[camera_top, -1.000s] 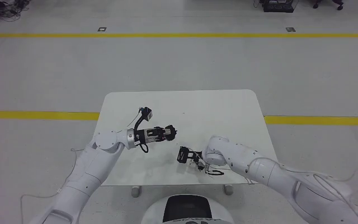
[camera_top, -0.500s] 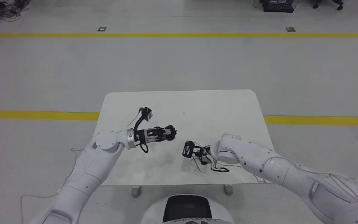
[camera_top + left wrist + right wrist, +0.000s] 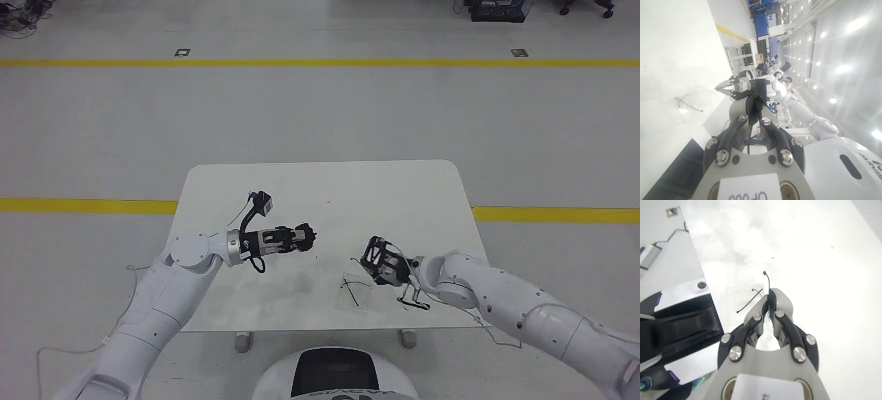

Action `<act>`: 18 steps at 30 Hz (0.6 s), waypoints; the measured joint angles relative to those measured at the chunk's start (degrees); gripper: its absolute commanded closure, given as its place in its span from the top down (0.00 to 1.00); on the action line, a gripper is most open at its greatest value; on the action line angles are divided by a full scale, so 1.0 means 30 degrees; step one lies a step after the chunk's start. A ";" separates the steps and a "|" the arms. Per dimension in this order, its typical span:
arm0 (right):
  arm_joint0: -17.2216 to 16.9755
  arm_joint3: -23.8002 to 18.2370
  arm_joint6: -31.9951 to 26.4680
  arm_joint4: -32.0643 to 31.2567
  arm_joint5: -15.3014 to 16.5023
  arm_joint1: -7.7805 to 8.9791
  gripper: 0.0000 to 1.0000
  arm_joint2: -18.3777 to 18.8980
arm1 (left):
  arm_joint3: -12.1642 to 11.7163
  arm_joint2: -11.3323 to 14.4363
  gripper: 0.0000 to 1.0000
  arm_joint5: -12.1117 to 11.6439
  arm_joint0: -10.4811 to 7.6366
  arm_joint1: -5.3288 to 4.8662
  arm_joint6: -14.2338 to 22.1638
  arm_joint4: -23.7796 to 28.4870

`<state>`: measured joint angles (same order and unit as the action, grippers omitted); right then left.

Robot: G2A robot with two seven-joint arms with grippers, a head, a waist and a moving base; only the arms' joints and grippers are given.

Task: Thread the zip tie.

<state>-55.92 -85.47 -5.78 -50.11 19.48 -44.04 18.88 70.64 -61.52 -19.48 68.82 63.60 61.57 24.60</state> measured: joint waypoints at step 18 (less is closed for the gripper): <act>-0.1804 -0.0083 0.6316 0.1653 -0.0592 0.0641 0.00 0.1153 | 0.0000 0.0000 0.00 0.0000 0.0000 0.0000 0.0000 0.0000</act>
<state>-61.33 -85.72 13.16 -45.15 17.70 -42.12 22.34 70.64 -61.52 -19.48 68.82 63.60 61.57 24.60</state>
